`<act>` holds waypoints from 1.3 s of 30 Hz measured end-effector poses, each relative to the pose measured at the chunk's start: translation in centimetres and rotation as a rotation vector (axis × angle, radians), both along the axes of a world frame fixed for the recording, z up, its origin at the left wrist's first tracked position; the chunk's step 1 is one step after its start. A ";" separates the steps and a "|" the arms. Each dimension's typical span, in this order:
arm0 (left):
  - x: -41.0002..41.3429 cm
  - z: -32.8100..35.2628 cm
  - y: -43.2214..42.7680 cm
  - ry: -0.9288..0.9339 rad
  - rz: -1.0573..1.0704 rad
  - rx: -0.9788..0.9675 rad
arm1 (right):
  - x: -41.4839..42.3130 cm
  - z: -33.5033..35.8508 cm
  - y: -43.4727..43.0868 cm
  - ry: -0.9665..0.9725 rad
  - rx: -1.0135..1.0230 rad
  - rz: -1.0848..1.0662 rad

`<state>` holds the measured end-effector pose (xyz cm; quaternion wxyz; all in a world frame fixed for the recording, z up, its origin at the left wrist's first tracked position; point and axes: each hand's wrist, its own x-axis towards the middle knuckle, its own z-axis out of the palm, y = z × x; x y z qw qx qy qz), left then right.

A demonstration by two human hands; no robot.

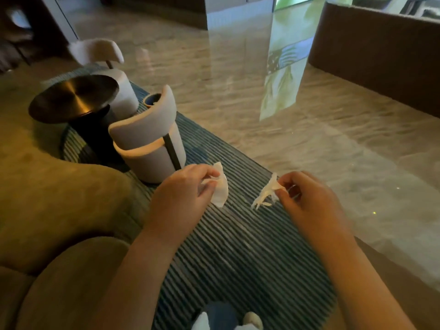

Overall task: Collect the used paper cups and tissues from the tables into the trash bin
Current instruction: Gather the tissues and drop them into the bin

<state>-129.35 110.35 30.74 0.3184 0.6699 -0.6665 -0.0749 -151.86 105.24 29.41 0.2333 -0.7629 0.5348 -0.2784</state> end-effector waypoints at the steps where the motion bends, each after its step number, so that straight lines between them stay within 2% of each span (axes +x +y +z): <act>1: 0.2 -0.3 -1.5 0.019 0.021 0.027 | 0.4 -0.3 -1.9 0.006 0.017 0.030; 6: 2.5 -2.1 -10.2 0.045 0.113 0.060 | 2.6 -2.4 -12.4 0.023 0.118 0.115; 11: 5.5 -3.8 -21.5 0.046 0.173 0.075 | 5.7 -3.9 -24.5 0.030 0.078 0.145; 17: 9.9 -3.5 -37.9 0.072 0.229 0.048 | 10.4 -1.4 -40.8 0.162 0.024 0.188; 22: 12.2 -1.4 -49.7 0.059 0.211 0.014 | 12.8 0.9 -52.2 0.104 -0.040 0.153; 27: 14.9 -2.2 -59.7 0.044 0.207 0.045 | 14.6 -1.1 -62.8 0.050 0.014 0.103; 33: 18.6 -3.2 -72.0 0.023 0.336 0.076 | 19.0 -3.5 -77.7 -0.004 0.044 0.205; 39: 22.4 -0.7 -86.6 0.043 0.458 0.039 | 24.1 -2.0 -95.3 -0.063 -0.002 0.318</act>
